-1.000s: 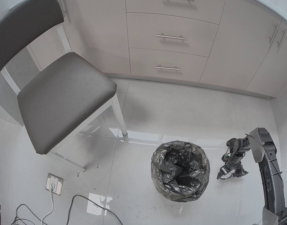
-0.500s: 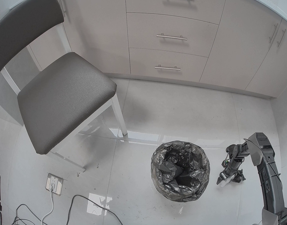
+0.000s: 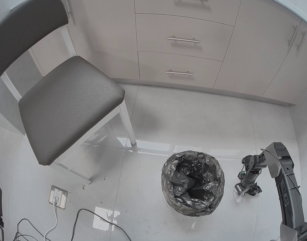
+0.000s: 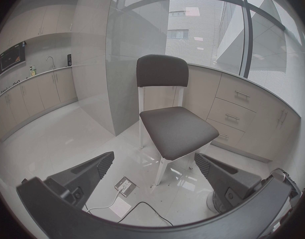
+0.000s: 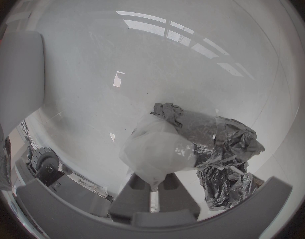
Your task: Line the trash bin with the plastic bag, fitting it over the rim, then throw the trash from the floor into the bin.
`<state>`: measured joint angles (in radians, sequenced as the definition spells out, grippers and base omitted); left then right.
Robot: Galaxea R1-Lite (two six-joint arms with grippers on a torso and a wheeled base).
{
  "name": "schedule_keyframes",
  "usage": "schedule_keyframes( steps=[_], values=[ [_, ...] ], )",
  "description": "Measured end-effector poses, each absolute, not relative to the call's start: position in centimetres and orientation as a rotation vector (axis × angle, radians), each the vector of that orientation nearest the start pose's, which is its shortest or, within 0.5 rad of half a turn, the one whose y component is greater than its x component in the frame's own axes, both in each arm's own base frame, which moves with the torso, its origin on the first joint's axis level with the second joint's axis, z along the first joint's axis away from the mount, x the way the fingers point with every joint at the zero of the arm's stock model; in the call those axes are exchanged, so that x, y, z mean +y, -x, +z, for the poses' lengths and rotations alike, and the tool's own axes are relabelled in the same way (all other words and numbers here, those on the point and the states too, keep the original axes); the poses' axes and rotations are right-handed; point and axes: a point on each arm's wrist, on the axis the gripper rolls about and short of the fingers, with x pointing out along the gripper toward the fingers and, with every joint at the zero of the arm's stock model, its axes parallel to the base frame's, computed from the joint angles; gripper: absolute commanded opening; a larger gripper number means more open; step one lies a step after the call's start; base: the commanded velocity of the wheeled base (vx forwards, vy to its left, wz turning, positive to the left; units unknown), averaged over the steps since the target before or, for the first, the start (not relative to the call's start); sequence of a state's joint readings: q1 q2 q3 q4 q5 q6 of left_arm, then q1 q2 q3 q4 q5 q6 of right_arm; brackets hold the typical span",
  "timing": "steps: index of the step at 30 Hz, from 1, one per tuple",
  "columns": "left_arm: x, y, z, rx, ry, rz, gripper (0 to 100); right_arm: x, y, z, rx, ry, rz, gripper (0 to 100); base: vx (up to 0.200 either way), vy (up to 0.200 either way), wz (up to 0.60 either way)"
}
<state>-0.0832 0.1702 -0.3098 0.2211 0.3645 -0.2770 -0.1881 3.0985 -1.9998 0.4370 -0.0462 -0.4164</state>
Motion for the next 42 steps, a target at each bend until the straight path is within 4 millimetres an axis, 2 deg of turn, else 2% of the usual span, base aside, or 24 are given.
schedule_keyframes(
  steps=[5, 9, 17, 22, 26, 33, 42],
  values=[
    [1.1, 3.3, 13.9, 0.036, 0.266, 0.291, 100, -8.5, -43.9, -21.0, 1.574, 0.162, 0.096, 0, 0.0, 0.0, 0.0],
    [1.1, 3.3, 13.7, 0.034, 0.275, 0.29, 100, -8.0, -42.7, -20.3, 1.701, 0.1, 0.126, 0, 0.0, 0.0, 0.0],
    [1.1, 3.3, 13.1, 0.042, 0.277, 0.283, 100, -6.6, -40.0, -16.1, 2.034, -0.06, 0.205, 0, 0.0, 0.0, 0.0],
    [1.0, 3.1, 12.4, 0.061, 0.264, 0.277, 100, -5.4, -39.1, -13.5, 2.175, -0.126, 0.242, 0, 0.0, 0.0, 0.0],
    [0.9, 2.7, 11.0, 0.114, 0.207, 0.268, 100, -4.5, -39.6, -11.4, 2.157, -0.127, 0.256, 0, 0.0, 0.0, 0.0],
    [0.8, 2.2, 9.7, 0.116, 0.18, 0.254, 100, -3.8, -40.2, -7.1, 2.099, -0.135, 0.262, 0, 0.0, 0.0, 0.0],
    [0.8, 1.7, 8.8, 0.108, 0.152, 0.176, 100, -3.6, -40.0, -1.0, 2.046, -0.182, 0.286, 0, 0.0, 0.0, 0.0]
  ],
)
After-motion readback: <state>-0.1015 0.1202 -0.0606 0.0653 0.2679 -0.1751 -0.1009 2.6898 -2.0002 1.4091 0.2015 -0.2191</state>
